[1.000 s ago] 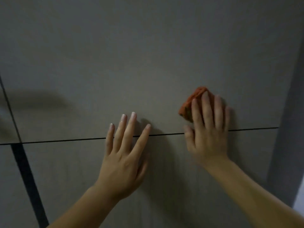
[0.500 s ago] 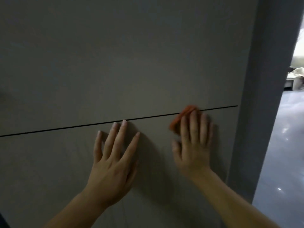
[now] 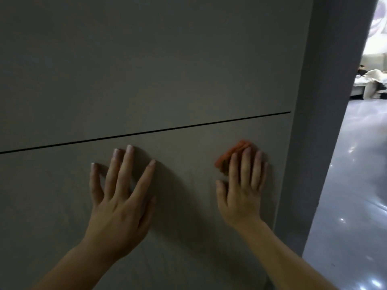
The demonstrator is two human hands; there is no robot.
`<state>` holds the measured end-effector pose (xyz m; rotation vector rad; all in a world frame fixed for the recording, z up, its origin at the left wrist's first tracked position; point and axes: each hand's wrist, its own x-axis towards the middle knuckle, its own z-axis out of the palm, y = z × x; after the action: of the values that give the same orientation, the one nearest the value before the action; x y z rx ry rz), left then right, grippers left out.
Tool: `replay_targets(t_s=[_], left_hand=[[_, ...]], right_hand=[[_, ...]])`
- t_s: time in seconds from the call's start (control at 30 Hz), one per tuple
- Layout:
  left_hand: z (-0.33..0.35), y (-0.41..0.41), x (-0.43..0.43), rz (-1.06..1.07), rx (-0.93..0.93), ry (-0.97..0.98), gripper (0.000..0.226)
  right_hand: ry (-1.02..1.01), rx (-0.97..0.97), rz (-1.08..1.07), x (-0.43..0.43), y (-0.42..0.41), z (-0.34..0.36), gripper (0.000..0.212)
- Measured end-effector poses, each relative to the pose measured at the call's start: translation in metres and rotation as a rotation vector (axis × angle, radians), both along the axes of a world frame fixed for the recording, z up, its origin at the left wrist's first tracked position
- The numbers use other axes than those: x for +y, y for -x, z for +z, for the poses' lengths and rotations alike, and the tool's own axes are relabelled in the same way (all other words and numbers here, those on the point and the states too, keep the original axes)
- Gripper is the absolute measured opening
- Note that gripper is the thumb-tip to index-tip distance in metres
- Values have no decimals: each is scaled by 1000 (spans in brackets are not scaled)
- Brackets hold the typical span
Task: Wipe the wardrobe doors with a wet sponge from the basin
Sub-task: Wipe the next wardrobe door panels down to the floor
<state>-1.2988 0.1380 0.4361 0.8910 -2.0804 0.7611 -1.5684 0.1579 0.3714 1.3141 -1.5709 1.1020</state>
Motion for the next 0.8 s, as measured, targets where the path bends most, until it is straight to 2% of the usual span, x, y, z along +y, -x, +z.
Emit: replay_targets(t_s=[0.07, 0.17, 0.2, 0.37, 0.43, 0.53, 0.6, 0.73, 0.8], left_hand=[[-4, -9, -3, 25, 5, -11, 66], [-7, -16, -8, 34, -12, -17, 67], [-7, -16, -9, 31, -16, -19, 68], [-9, -14, -12, 32, -8, -33, 69], [-10, -15, -14, 31, -13, -30, 69], [-11, -16, -17, 21, -22, -27, 71], [-11, -16, -18, 18, -18, -20, 71], [-11, -14, -17, 6, -7, -7, 68], [-11, -14, -16, 2, -5, -7, 68]], right_hand=[[46, -21, -7, -3, 9, 12, 69], [174, -247, -11, -12, 5, 56, 66], [186, -254, -12, -14, -4, 59, 67], [-100, 222, 106, -5, -50, -10, 74], [-89, 242, 105, -6, -49, 2, 74], [53, 49, 62, -15, -51, 64, 67], [102, 1, 47, -19, -61, 78, 66], [-102, 304, 133, -15, -79, 10, 73], [-142, 416, 118, -11, -70, -8, 70]])
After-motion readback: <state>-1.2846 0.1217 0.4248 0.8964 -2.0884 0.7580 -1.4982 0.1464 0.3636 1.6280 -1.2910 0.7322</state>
